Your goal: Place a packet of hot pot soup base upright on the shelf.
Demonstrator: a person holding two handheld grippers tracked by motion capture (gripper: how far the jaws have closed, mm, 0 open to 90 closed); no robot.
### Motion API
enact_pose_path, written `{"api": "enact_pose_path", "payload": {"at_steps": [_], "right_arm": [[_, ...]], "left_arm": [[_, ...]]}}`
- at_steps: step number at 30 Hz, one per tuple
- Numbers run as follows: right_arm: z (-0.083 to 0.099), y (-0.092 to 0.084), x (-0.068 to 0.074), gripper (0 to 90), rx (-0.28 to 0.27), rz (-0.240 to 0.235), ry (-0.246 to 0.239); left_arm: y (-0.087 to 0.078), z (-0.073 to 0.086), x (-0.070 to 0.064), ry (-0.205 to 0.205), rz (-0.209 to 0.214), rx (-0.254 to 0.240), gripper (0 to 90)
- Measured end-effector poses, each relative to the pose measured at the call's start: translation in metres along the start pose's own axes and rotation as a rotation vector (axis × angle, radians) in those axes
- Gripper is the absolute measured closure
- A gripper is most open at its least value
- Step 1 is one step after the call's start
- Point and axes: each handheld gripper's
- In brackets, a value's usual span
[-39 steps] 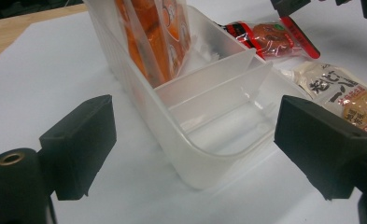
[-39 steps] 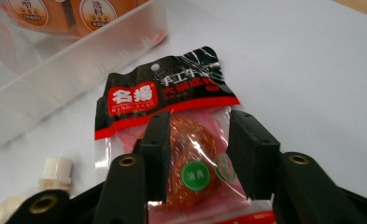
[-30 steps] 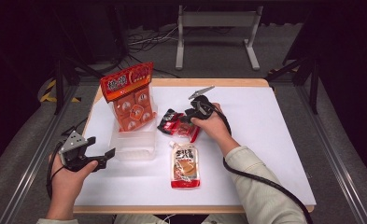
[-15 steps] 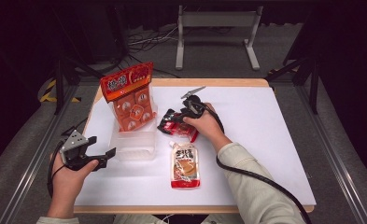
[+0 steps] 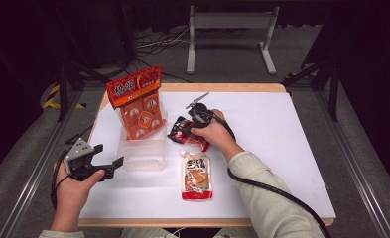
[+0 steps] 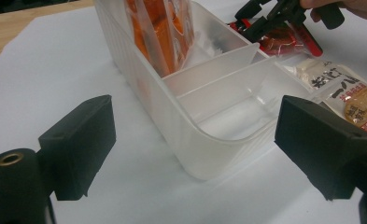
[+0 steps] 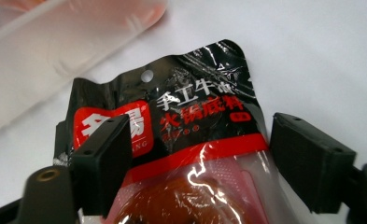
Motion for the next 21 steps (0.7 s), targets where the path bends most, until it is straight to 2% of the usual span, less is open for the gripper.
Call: {"api": "enact_pose_path", "payload": {"at_steps": [6, 9, 10, 11, 12, 14, 17, 21], "right_arm": [[0.001, -0.004, 0.009, 42.1, 0.024, 0.044, -0.062], [0.003, -0.006, 0.011, 47.3, 0.015, 0.047, -0.06], [0.003, -0.008, 0.011, 58.5, 0.018, 0.046, -0.058], [0.003, -0.008, 0.011, 58.5, 0.018, 0.046, -0.058], [0.003, -0.009, 0.01, 64.9, 0.022, 0.029, -0.062], [0.004, -0.011, 0.011, 72.0, 0.018, 0.014, -0.054], [0.006, -0.014, 0.011, 77.5, -0.004, 0.017, -0.051], [0.008, -0.023, 0.015, 79.6, -0.029, 0.047, -0.085]], "left_arm": [[0.002, -0.003, -0.003, 0.015, 0.004, 0.002, 13.1], [0.003, -0.003, -0.005, 0.016, 0.008, 0.001, 13.1], [0.004, -0.004, -0.004, 0.017, 0.009, 0.004, 13.1], [0.004, -0.004, -0.004, 0.017, 0.009, 0.004, 13.1], [0.004, -0.004, -0.004, 0.022, 0.005, 0.003, 13.1], [0.004, -0.004, -0.003, 0.015, 0.008, 0.005, 13.1], [0.007, -0.004, -0.003, 0.013, 0.012, 0.006, 13.1], [0.01, -0.006, -0.004, 0.021, 0.02, 0.009, 13.1]]}}
Point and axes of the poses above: each handheld gripper's, and its own axes: y roughly forward along the jaws, z roughly out of its underside, x roughly to its left, and after that the axes turned 7 degrees about z, right-handed
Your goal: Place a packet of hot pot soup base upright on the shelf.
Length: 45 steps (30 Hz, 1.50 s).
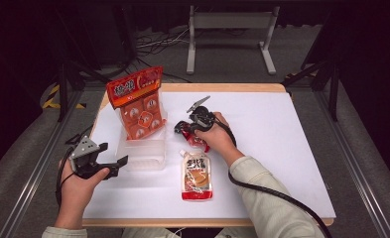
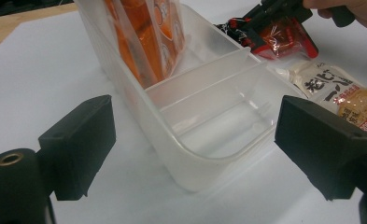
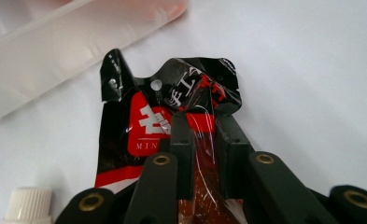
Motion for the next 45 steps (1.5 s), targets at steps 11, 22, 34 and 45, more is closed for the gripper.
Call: {"api": "enact_pose_path", "payload": {"at_steps": [11, 22, 34, 45], "right_arm": [[0.009, -0.042, -0.002, 79.0, -0.127, 0.027, 0.032], [0.026, -0.081, 0.008, 79.2, -0.252, 0.01, 0.058], [0.061, -0.117, 0.023, 79.4, -0.363, -0.007, 0.098], [0.069, -0.126, 0.027, 79.5, -0.384, -0.011, 0.127]], "left_arm": [[0.015, -0.014, -0.01, 0.039, 0.042, -0.004, 13.1], [0.032, -0.028, -0.027, 0.071, 0.127, -0.014, 13.1], [0.048, -0.035, -0.049, 0.116, 0.19, -0.007, 13.1], [0.067, -0.042, -0.076, 0.107, 0.296, -0.063, 10.4]]}}
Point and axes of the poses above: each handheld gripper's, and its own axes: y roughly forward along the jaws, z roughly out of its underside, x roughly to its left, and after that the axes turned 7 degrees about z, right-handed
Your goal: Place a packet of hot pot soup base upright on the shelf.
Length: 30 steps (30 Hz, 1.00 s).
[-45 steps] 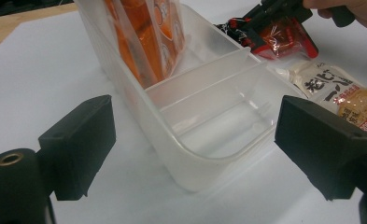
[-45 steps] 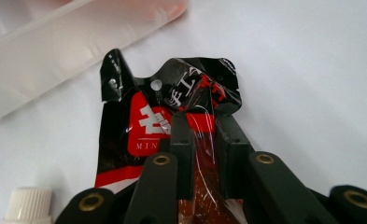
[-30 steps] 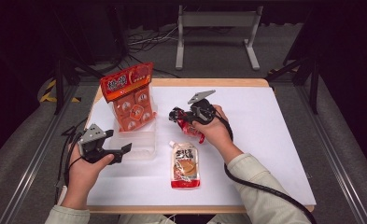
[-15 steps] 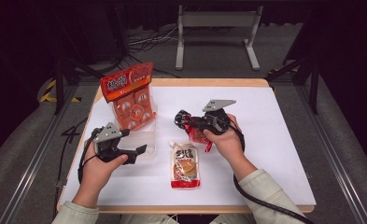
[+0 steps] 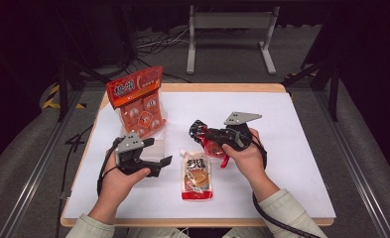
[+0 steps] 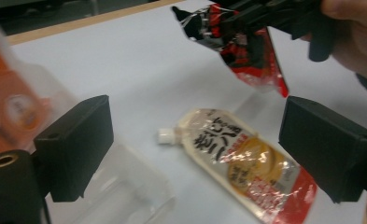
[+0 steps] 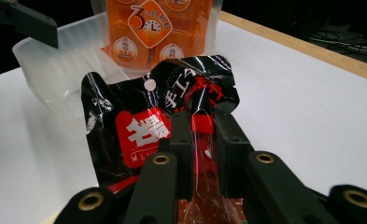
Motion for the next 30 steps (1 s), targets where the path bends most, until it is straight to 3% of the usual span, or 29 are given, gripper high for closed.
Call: {"api": "enact_pose_path", "payload": {"at_steps": [2, 14, 18, 30], "right_arm": [[0.0, -0.002, 0.002, 79.4, -0.004, -0.001, 0.0], [-0.004, -0.007, 0.026, 79.5, -0.042, -0.021, -0.031], [-0.004, -0.009, 0.033, 79.5, -0.066, -0.025, -0.042], [-0.002, -0.008, 0.043, 79.5, -0.11, -0.024, -0.034]], "left_arm": [[0.005, -0.002, -0.003, 0.014, 0.002, 0.001, 10.2], [0.033, -0.01, -0.019, -0.004, 0.026, -0.013, 12.2], [0.041, -0.011, -0.024, 0.024, 0.004, 0.02, 12.3], [0.056, -0.009, -0.03, 0.018, 0.007, 0.044, 12.1]]}}
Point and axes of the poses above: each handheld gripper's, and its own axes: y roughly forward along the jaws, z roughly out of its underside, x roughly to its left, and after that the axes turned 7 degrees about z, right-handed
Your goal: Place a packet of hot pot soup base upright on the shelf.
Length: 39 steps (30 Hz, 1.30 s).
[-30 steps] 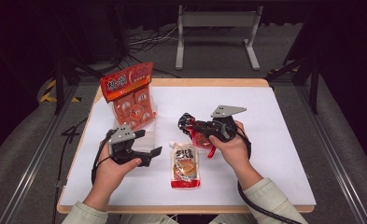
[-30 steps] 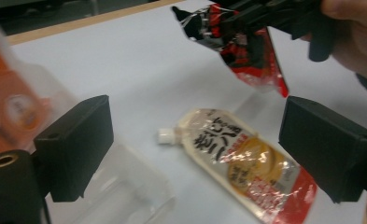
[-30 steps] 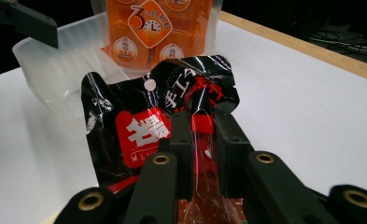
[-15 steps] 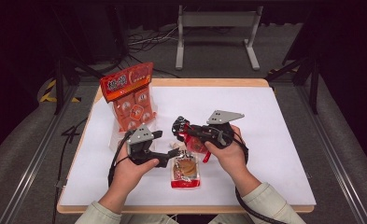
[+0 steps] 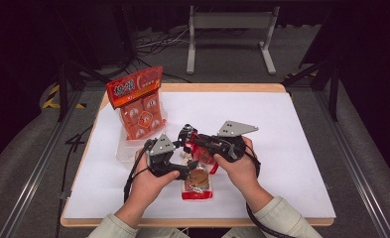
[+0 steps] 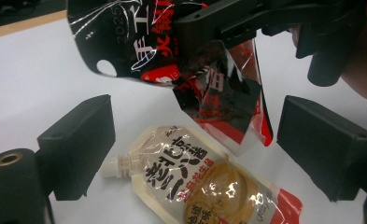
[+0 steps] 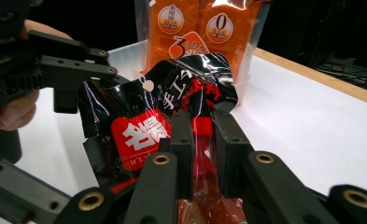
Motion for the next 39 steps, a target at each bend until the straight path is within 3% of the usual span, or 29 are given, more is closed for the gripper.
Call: {"api": "enact_pose_path", "payload": {"at_steps": [5, 10, 15, 18, 25, 29, 30, 33, 39], "right_arm": [[0.001, 0.002, 0.006, 79.5, -0.004, 0.002, -0.013], [0.001, 0.002, 0.009, 79.4, -0.011, 0.0, -0.011], [0.004, 0.007, 0.014, 78.9, -0.01, -0.007, -0.006], [0.004, 0.007, 0.015, 78.9, -0.01, -0.002, -0.012], [0.004, 0.007, 0.014, 78.4, -0.013, -0.016, 0.004], [0.003, 0.006, 0.017, 78.4, -0.013, -0.021, -0.005], [0.002, 0.006, 0.017, 78.4, -0.017, -0.024, -0.004], [0.001, 0.003, 0.016, 78.3, -0.033, -0.028, 0.006], [-0.002, 0.0, 0.018, 77.2, -0.06, -0.03, 0.0]], "left_arm": [[0.008, 0.004, 0.001, 0.0, -0.021, 0.021, 12.7], [0.009, 0.005, 0.005, -0.013, -0.037, 0.001, 15.2], [0.013, 0.008, 0.006, -0.006, -0.042, 0.03, 19.0], [0.01, 0.009, 0.008, -0.011, -0.024, 0.015, 26.1], [0.007, 0.011, 0.011, 0.007, 0.006, 0.013, 57.5], [0.003, 0.01, 0.012, 0.002, 0.026, -0.015, 71.8], [-0.001, 0.01, 0.013, 0.002, 0.025, -0.035, 71.8], [-0.007, 0.009, 0.014, -0.005, 0.036, -0.061, 85.4], [-0.014, 0.006, 0.013, 0.012, 0.047, -0.085, 88.1]]}}
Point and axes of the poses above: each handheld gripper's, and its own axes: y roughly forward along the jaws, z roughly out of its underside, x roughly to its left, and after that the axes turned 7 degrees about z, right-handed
